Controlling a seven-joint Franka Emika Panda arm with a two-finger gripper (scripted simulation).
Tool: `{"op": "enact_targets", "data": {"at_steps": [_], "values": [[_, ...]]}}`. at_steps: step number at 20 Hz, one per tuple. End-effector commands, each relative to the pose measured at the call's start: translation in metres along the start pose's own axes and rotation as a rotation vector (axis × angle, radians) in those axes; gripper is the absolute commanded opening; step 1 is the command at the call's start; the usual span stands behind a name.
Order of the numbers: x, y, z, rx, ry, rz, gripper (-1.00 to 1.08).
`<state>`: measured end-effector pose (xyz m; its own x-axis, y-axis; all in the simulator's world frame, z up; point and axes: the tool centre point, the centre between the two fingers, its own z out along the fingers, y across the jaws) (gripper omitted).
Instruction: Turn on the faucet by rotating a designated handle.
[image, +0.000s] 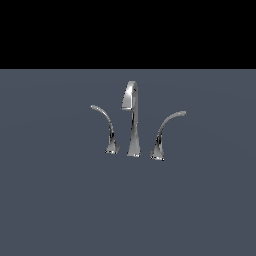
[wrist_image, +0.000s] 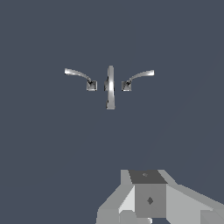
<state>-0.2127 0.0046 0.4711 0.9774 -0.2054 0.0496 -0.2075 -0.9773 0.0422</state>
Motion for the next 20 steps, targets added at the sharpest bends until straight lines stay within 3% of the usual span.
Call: {"op": "enact_targets", "data": {"at_steps": [1,20], "values": [[0.010,-0.004,0.013,0.000,-0.003,0.062,-1.00],[0.101,-0.010,0.119,0.001,-0.028,0.585,-1.00]]}}
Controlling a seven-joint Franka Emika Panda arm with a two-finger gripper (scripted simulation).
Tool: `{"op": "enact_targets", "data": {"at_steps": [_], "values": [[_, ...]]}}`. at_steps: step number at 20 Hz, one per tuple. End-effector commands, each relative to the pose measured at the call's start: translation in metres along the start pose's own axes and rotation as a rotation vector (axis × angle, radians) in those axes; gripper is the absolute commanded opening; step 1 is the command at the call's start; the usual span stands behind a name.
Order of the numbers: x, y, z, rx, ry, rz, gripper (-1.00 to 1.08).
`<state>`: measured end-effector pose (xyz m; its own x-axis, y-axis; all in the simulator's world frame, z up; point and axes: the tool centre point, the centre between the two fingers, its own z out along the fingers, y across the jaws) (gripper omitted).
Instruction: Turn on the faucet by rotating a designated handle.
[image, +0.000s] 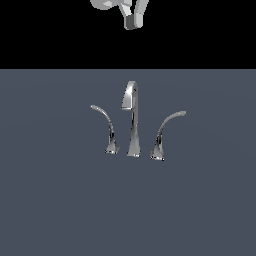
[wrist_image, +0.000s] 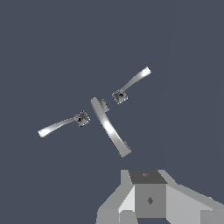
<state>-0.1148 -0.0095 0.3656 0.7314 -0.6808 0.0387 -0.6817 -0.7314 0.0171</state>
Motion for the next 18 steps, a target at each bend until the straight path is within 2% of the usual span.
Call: {"op": "enact_targets", "data": {"at_steps": [1,10,18], "values": [[0.012,-0.005,0.014,0.001,-0.003,0.072,-1.00],[0.057,-0.013,0.065,0.000,-0.015,0.327,-1.00],[0.100,-0.009,0.113,-0.002,-0.025,0.566,-1.00]]}}
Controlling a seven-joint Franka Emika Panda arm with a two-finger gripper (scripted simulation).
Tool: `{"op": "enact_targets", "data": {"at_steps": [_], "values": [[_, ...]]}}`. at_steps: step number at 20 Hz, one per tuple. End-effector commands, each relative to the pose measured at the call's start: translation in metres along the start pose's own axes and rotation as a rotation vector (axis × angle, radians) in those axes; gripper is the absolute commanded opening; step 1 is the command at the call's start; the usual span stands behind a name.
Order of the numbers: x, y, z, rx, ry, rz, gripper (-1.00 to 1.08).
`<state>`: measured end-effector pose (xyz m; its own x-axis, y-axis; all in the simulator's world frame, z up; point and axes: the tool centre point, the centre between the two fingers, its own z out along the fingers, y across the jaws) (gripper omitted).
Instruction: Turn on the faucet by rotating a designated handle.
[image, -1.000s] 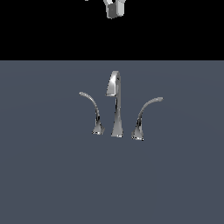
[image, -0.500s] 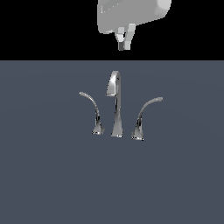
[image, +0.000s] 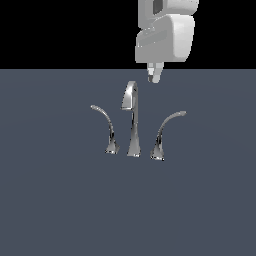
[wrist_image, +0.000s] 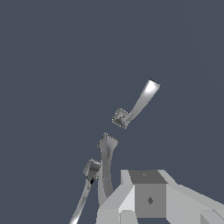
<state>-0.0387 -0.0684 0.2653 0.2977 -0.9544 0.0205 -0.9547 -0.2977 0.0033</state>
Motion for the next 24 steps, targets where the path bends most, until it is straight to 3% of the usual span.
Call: {"op": "enact_targets", "data": {"at_steps": [1,13,24], "values": [[0.014,-0.005,0.015,0.000,-0.003,0.079,-1.00],[0.074,-0.011,0.078,-0.003,-0.015,0.404,-1.00],[0.092,-0.009,0.097,-0.002,-0.020,0.503,-1.00]]}}
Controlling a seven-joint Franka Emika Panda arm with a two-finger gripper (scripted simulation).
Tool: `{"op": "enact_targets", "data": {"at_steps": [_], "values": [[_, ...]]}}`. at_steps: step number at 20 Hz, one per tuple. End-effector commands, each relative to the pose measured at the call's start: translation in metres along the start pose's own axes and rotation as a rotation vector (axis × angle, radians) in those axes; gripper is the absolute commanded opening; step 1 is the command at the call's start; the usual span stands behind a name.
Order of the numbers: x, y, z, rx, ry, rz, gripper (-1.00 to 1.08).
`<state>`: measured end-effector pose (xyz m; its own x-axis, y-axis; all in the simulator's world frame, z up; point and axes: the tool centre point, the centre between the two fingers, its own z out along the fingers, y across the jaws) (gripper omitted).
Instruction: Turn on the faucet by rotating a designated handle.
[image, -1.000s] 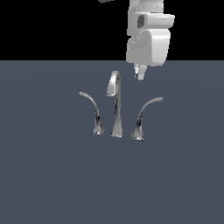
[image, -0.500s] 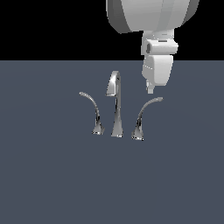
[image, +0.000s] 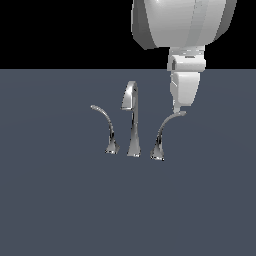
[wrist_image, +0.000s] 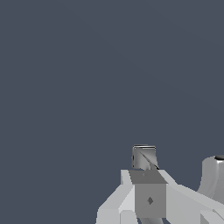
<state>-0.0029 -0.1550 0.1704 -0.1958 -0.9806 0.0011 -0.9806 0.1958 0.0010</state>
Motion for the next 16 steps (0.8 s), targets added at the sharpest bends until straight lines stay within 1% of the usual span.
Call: {"op": "enact_targets", "data": {"at_steps": [1,3,16], "values": [[0.000,0.000,0.000,0.001,0.000,0.003,-1.00],[0.000,0.000,0.000,0.000,0.000,0.002,-1.00],[0.017,0.041,0.000,0.001,-0.001,0.003,-1.00]]}}
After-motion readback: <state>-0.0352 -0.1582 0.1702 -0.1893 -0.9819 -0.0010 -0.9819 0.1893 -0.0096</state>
